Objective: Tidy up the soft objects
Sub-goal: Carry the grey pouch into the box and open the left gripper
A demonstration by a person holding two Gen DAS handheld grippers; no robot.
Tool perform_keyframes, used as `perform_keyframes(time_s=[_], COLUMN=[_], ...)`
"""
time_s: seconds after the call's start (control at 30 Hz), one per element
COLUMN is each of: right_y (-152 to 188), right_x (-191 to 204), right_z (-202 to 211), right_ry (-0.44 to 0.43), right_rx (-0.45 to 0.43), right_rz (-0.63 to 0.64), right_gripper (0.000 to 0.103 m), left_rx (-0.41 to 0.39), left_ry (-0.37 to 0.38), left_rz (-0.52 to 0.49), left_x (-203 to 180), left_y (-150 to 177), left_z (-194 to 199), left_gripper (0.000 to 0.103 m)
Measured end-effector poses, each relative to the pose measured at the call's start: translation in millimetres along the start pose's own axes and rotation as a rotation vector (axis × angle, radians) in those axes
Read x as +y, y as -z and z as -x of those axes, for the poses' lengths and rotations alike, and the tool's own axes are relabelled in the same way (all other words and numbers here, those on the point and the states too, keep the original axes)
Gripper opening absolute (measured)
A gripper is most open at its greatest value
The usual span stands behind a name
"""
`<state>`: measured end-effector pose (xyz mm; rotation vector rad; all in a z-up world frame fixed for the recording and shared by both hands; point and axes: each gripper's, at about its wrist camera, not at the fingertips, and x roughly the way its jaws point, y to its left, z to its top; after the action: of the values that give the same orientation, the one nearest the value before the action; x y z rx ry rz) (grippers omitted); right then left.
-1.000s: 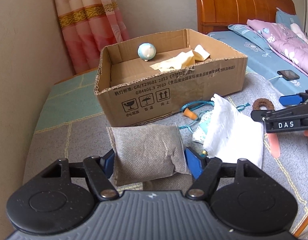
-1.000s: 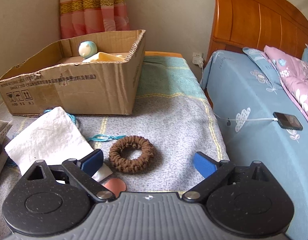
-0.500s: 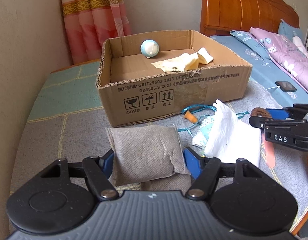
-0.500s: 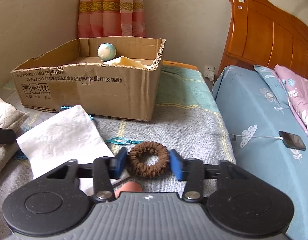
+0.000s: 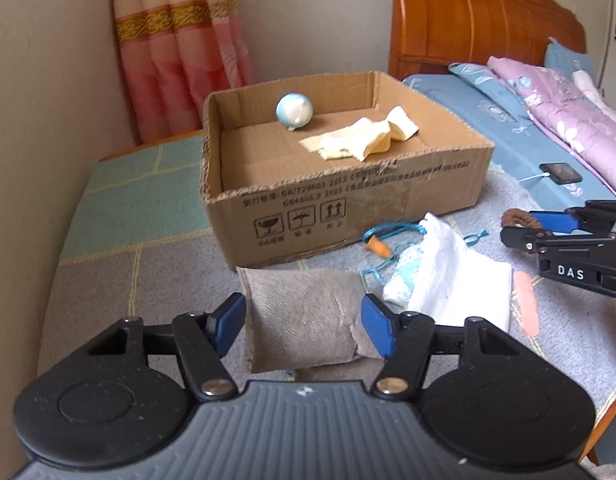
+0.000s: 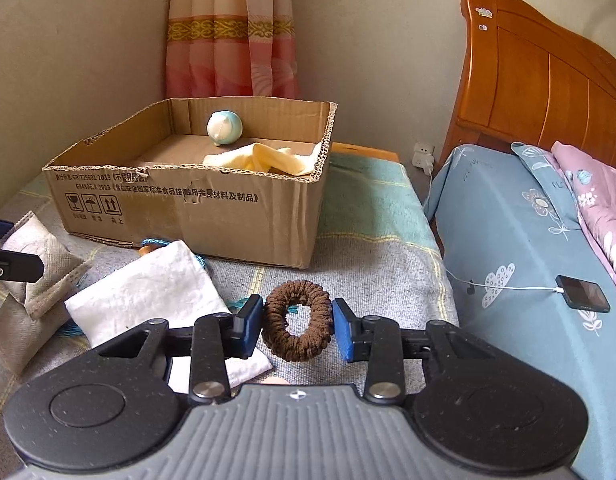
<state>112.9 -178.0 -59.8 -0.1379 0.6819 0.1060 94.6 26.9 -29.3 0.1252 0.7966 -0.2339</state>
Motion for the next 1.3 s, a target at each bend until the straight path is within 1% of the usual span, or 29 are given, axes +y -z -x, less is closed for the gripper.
perform_keyframes(time_s=[0.03, 0.1, 0.13, 0.27, 0.4, 0.5, 0.6, 0.77, 0.9, 0.97, 1.03, 1.13, 1.3], right_y=[0.4, 1.8, 2.0, 3.4, 3.6, 3.0, 2.5, 3.7, 2.7, 2.4, 2.2, 1.9, 2.0], right_x=[0.5, 0.7, 0.9, -0.3, -1.3, -1.5, -1.4, -1.7, -2.7, -2.6, -1.8, -1.1, 0.4], right_z=[0.3, 0.1, -0.2, -2.0, -1.5, -1.8, -3.7, -4.9, -4.6, -3.8, -3.0, -1.8, 1.0], right_ry=[0.002, 0.0, -0.004, -0.004, -0.008, -0.007, -0.009, -0.015, -0.013, -0.013, -0.012, -0.012, -0.014], right_rx=[0.003, 0.007, 0.009, 0.017, 0.014, 0.011, 0.011, 0.016, 0.015, 0.012, 0.01, 0.007, 0.002], right_rz=[0.0, -0.004, -0.009, -0.015, -0.02, -0.019, -0.025, -0.03, -0.031, -0.029, -0.026, -0.024, -0.021], right_gripper=[0.042, 0.042, 0.042, 0.042, 0.042, 0.042, 0.042, 0.042, 0.042, 0.042, 0.042, 0.042, 0.042], left_rx=[0.005, -0.007, -0.015, 0.001, 0.01, 0.021, 0.036, 0.045, 0.034, 0.032, 0.033, 0.03, 0.021], left_ry=[-0.001, -0.012, -0.012, -0.025, -0.066, -0.05, -0.059, -0.054, -0.067, -0.062, -0.045, -0.029, -0.028], left_rz=[0.007, 0.017, 0.011, -0.006, 0.012, 0.061, 0.088, 0.082, 0.079, 0.084, 0.094, 0.092, 0.074], left_x=[-0.4, -3.0, -5.2, -11.6, -11.0, -3.2, 0.0, -3.9, -4.9, -3.3, -0.5, 0.4, -0.9], left_y=[0.4, 2.3, 3.1, 2.7, 3.1, 4.5, 4.9, 4.2, 3.8, 3.4, 3.4, 2.7, 2.2], left_z=[-0.1, 1.8, 1.8, -6.6, -11.2, -12.0, -16.7, -22.6, -24.4, -23.6, -22.3, -19.7, -14.7], left_gripper=[0.078, 0.085, 0.085, 0.085, 0.085, 0.085, 0.085, 0.085, 0.085, 0.08, 0.071, 0.061, 0.053])
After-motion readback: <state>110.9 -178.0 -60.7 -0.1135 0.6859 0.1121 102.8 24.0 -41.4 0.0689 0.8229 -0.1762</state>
